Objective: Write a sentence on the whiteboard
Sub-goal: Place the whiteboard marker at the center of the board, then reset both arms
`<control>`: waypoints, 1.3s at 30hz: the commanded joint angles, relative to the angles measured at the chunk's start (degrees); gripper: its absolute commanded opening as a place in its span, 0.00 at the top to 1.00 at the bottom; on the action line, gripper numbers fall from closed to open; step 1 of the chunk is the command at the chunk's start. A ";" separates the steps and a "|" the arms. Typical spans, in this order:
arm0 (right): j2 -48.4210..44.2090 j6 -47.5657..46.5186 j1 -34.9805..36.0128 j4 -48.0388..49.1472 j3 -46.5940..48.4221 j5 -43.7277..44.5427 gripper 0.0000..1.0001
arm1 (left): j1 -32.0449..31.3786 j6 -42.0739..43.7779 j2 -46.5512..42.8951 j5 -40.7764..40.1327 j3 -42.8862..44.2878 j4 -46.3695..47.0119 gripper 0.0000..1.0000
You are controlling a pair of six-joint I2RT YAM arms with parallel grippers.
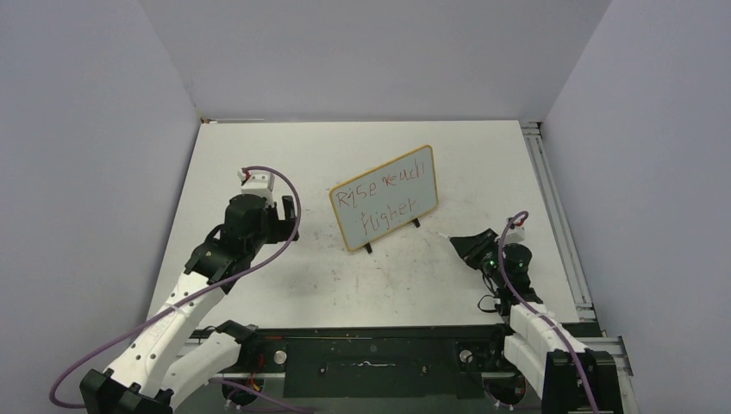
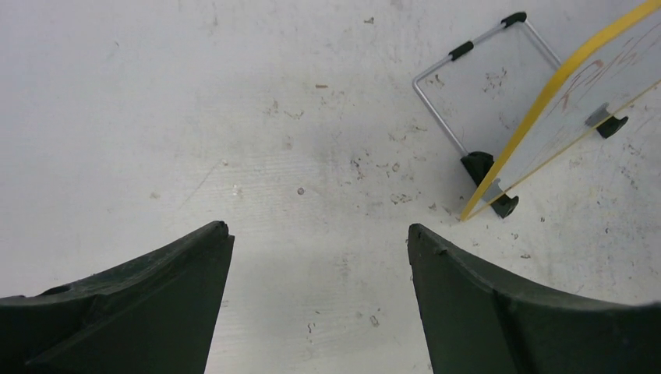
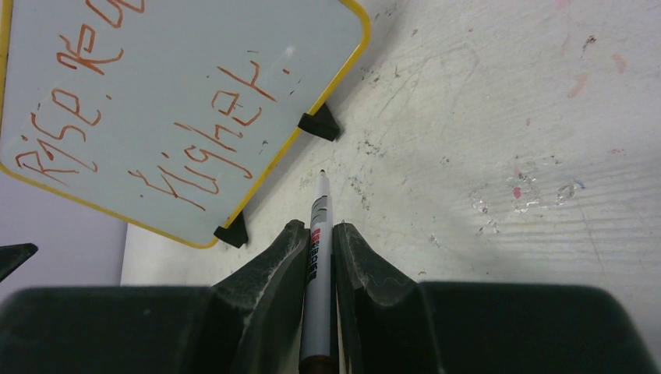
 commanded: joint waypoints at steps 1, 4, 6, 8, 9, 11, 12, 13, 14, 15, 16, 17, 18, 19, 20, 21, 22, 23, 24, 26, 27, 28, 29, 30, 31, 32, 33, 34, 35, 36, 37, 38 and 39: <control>7.05 0.29 -0.27 16.68 -1.12 3.56 0.92 | 0.60 2.20 -4.65 -2.82 -3.75 7.19 0.19; 13.75 -0.64 -0.26 21.14 -0.79 4.36 0.92 | 0.64 1.93 -6.35 -2.39 -5.35 8.10 0.18; 16.96 -1.13 -0.23 23.03 -0.05 5.28 0.91 | 0.69 2.29 -6.88 -2.82 -5.17 8.10 0.18; 19.58 -2.06 -0.23 23.88 0.89 6.25 0.90 | 0.74 2.57 -7.13 -3.11 -5.30 8.35 0.18; 20.79 -2.60 -0.23 23.31 1.44 6.93 0.89 | 0.76 2.55 -7.14 -3.11 -5.41 8.47 0.18; 22.61 -2.87 -0.14 22.72 2.20 7.66 0.87 | 0.78 2.41 -7.04 -2.91 -5.25 8.48 0.18; 23.15 -2.77 -0.11 22.37 2.33 7.88 0.84 | 0.78 2.25 -7.11 -2.98 -5.24 8.56 0.18; 23.37 -2.64 -0.04 21.72 2.52 8.30 0.80 | 0.84 2.16 -7.24 -3.17 -5.23 8.54 0.18; 23.31 -2.62 0.03 20.66 2.67 8.84 0.75 | 0.93 2.07 -7.41 -3.24 -5.25 8.51 0.18; 22.99 -2.73 0.09 19.77 2.66 9.41 0.71 | 1.06 1.98 -7.59 -3.25 -5.35 8.57 0.18; 22.39 -2.95 0.09 18.56 2.73 10.35 0.64 | 1.14 1.94 -7.76 -3.25 -5.32 8.66 0.18; 21.73 -3.29 0.12 16.95 2.93 11.20 0.59 | 1.29 1.79 -7.94 -3.25 -5.42 8.68 0.18; 20.75 -3.70 0.12 15.22 3.10 12.32 0.54 | 1.43 1.64 -8.12 -3.35 -5.43 8.73 0.17; 19.80 -4.00 0.12 13.42 3.29 13.28 0.50 | 1.55 1.46 -8.16 -3.34 -5.43 8.72 0.17; 18.26 -4.36 0.04 11.61 3.45 14.23 0.46 | 1.71 1.34 -8.25 -3.41 -5.50 8.73 0.17; 17.19 -4.73 0.04 9.52 3.58 15.12 0.42 | 1.81 1.24 -8.36 -3.47 -5.49 8.74 0.16; 16.08 -4.92 0.04 7.97 3.73 15.76 0.39 | 1.95 1.18 -8.48 -3.55 -5.50 8.82 0.16; 14.88 -5.24 0.04 6.15 3.95 16.63 0.35 | 2.03 1.03 -8.60 -3.81 -5.43 8.79 0.16; 13.65 -5.55 0.04 4.03 4.35 17.71 0.32 | 2.15 0.83 -8.80 -4.12 -5.41 8.74 0.16; 11.12 -6.72 -0.05 0.57 5.08 19.39 0.27 | 2.35 0.66 -9.34 -4.53 -5.47 8.79 0.15; 9.91 -7.55 -0.05 -1.40 5.60 19.97 0.24 | 2.43 0.55 -9.65 -4.98 -5.56 8.82 0.14; 8.54 -9.15 -0.05 -3.16 6.61 20.21 0.23 | 2.45 0.45 -10.12 -5.46 -5.46 8.89 0.13; 7.23 -10.75 -0.05 -5.37 7.54 20.49 0.21 | 2.40 0.36 -10.56 -6.12 -5.48 8.84 0.11; 5.98 -12.30 0.01 -7.43 8.54 20.64 0.13 | 2.39 0.21 -11.08 -6.90 -5.56 9.04 0.09; 4.50 -14.06 0.10 -9.44 9.64 20.81 0.10 | 2.37 0.10 -11.67 -7.88 -5.65 9.30 0.06; 3.06 -15.94 0.12 -11.50 10.66 21.10 0.08 | 2.44 0.08 -12.22 -8.82 -5.57 9.43 0.04; 1.62 -18.11 0.27 -13.29 11.84 21.30 0.07 | 2.45 0.08 -12.90 -9.66 -5.58 9.59 0.03; 0.23 -20.09 0.49 -15.30 12.97 21.41 0.06 | 2.45 0.01 -13.60 -10.53 -5.68 9.74 0.03; -1.05 -22.39 0.76 -17.13 14.20 21.43 0.06 | 2.44 0.00 -14.29 -11.37 -5.86 9.90 0.01; -2.21 -24.06 1.16 -18.84 15.35 21.77 0.06 | 2.45 0.04 -15.02 -12.39 -5.91 10.03 0.03; -3.39 -24.97 1.49 -20.06 16.31 21.73 0.06 | 2.47 0.00 -15.82 -13.40 -6.03 10.27 0.04; -5.07 -26.18 2.16 -20.44 16.98 21.21 0.06 | 2.45 0.00 -16.69 -14.21 -6.07 10.33 0.04; -6.42 -26.81 2.93 -20.84 17.59 21.74 0.06 | 2.46 0.00 -17.58 -14.86 -6.24 10.60 0.04</control>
